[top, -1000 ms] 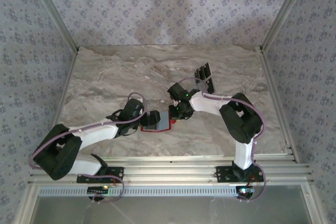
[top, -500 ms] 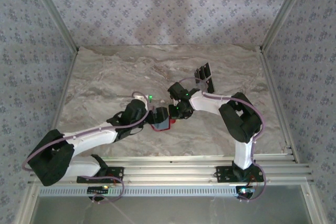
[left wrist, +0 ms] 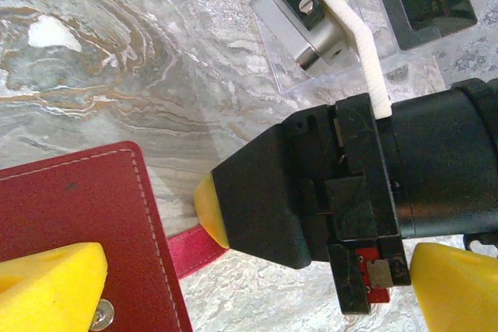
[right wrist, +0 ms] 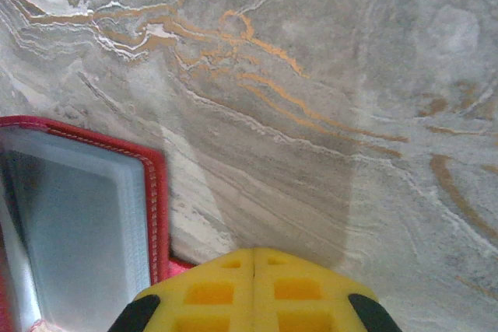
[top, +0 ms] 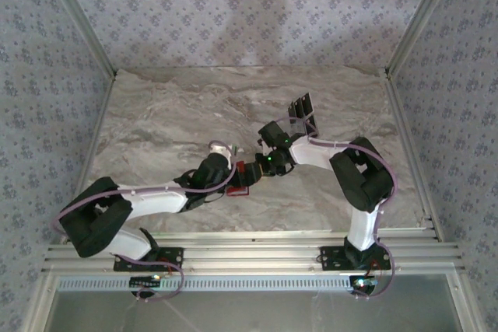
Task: Put the credit cards into the card holder
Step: Close the card holder at the center of the table.
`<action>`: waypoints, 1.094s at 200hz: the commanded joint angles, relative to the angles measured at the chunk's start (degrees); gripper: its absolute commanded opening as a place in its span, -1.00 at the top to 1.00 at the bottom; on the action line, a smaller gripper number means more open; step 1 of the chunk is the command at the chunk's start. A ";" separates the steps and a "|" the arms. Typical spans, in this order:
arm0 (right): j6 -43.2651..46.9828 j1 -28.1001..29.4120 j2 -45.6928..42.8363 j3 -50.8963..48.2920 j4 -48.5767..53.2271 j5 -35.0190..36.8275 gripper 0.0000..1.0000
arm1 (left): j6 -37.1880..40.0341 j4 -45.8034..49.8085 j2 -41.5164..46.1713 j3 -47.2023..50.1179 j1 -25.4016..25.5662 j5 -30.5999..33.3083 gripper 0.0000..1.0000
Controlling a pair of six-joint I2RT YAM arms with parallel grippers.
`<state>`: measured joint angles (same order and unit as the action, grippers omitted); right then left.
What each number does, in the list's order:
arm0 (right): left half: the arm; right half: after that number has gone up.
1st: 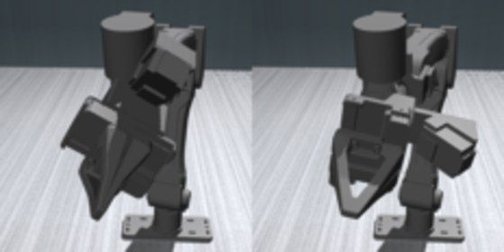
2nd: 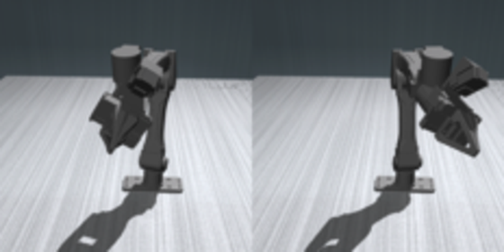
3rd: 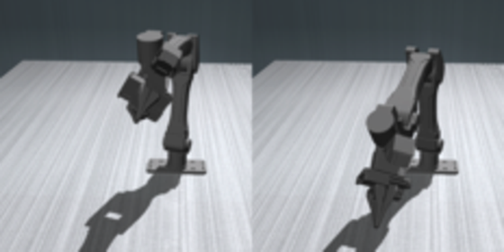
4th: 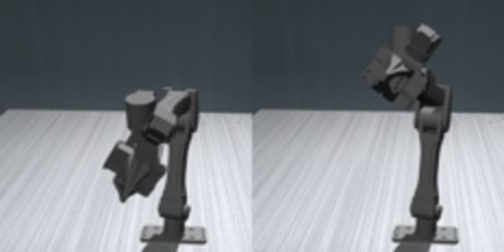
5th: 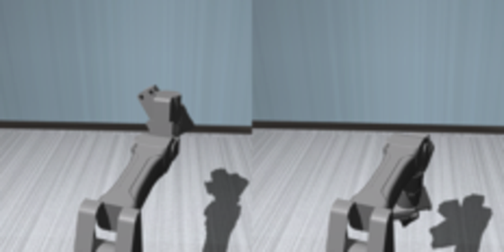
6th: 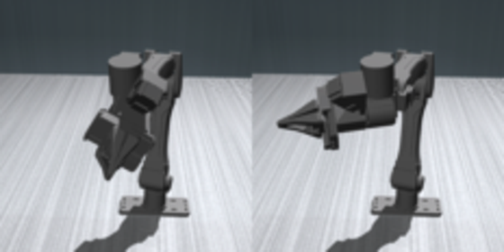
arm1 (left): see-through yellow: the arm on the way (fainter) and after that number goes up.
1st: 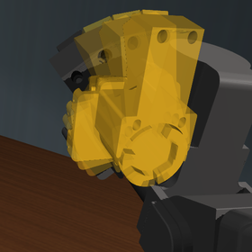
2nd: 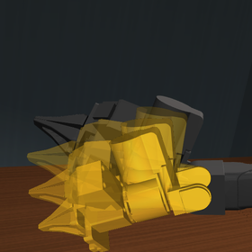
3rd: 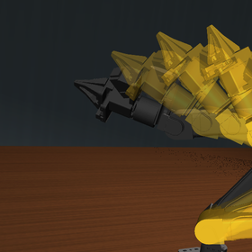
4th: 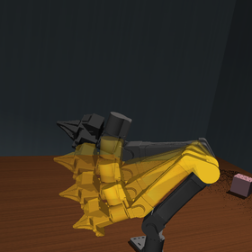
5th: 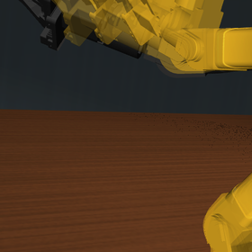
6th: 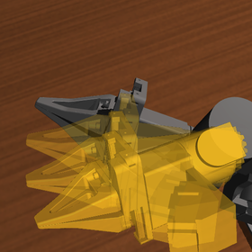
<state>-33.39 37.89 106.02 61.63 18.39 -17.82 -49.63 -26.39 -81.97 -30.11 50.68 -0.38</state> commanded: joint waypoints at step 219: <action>-0.68 -0.31 2.53 -1.78 -2.88 0.81 1.00 | 6.88 38.30 11.69 -1.67 -1.10 15.36 -0.99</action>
<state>-34.30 37.36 105.47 60.14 16.36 -18.92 -44.62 16.38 -69.65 -32.23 49.76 16.64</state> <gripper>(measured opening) 0.054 0.997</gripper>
